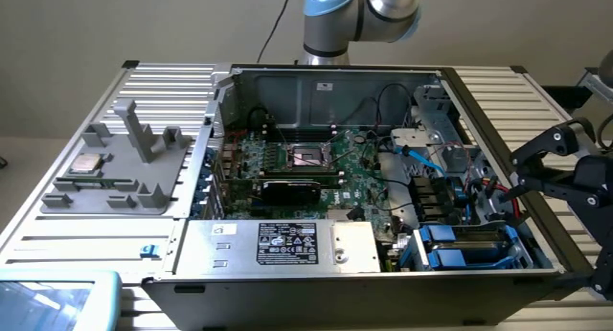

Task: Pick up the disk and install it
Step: 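Insert the first disk wire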

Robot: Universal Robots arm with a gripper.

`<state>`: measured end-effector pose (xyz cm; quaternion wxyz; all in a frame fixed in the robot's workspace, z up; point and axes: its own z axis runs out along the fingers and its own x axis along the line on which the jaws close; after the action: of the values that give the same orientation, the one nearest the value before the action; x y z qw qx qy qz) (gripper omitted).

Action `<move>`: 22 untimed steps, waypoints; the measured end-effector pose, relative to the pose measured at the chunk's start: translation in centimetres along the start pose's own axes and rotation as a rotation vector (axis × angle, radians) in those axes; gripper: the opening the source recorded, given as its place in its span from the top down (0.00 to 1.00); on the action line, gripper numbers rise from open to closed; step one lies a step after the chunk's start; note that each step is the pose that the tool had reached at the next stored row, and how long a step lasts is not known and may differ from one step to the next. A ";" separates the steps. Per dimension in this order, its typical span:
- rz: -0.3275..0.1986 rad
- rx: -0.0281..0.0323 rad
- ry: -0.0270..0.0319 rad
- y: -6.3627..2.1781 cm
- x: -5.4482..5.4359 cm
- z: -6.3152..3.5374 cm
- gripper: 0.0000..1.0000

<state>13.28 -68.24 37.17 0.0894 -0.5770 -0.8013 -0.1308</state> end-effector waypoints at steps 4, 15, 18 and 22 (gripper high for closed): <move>0.003 0.0034 0.0183 -0.11 -0.3 0.24 0.26; -0.011 0.0078 0.0638 0.29 -0.6 0.87 0.42; -0.031 0.0167 0.0715 0.39 -0.7 1.09 0.52; -0.059 0.0279 0.0815 0.52 -0.8 1.40 0.54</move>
<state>14.04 -68.35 35.67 0.1261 -0.5462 -0.8152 -0.1456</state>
